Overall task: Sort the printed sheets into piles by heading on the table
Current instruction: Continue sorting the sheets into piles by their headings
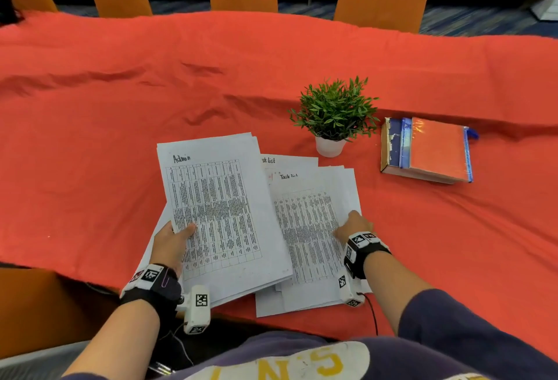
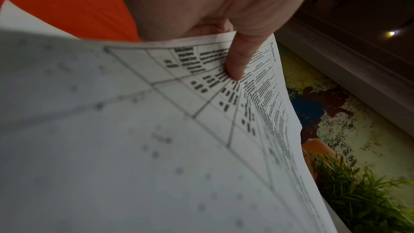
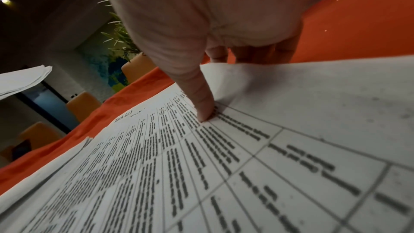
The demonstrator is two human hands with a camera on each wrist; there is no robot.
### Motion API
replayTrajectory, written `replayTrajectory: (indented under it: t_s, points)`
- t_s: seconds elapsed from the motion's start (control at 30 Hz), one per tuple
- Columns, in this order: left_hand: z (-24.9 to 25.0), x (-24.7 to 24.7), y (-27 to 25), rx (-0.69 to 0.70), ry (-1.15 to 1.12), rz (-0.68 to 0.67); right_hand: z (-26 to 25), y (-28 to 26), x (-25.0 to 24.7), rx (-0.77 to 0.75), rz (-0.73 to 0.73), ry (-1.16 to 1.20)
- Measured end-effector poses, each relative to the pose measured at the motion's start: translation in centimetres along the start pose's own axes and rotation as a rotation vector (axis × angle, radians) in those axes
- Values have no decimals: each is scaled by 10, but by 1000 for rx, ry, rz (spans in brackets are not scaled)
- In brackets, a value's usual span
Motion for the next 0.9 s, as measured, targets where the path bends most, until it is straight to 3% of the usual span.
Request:
replayTrajectory:
  t_s: [0.23,0.47,0.6,0.73,0.9]
  points:
    - [2,14,3,33,15,-33,14,-14,-14,-168,82,478]
    - [-5,38,17,26,194,-50,54,-40,-84,-322,141,504]
    - [-4,66,15,21,261,-93,74,-61,-128,-373,182,699]
    - [-2,96,12,28,304,-142,67,-70,-140,-431,41,1063]
    - [4,136,0,71,292,-238,34,-66,-113,-426,-147,1163]
Point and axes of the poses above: each hand's wrist, its own y-axis towards the middle knuckle, its own x-axis out of the palm, z = x × y, the point moved 8 cm from there along y, towards the middle knuckle, and after that the axes turned 8 degrees about -z, right-handed, at the moved point
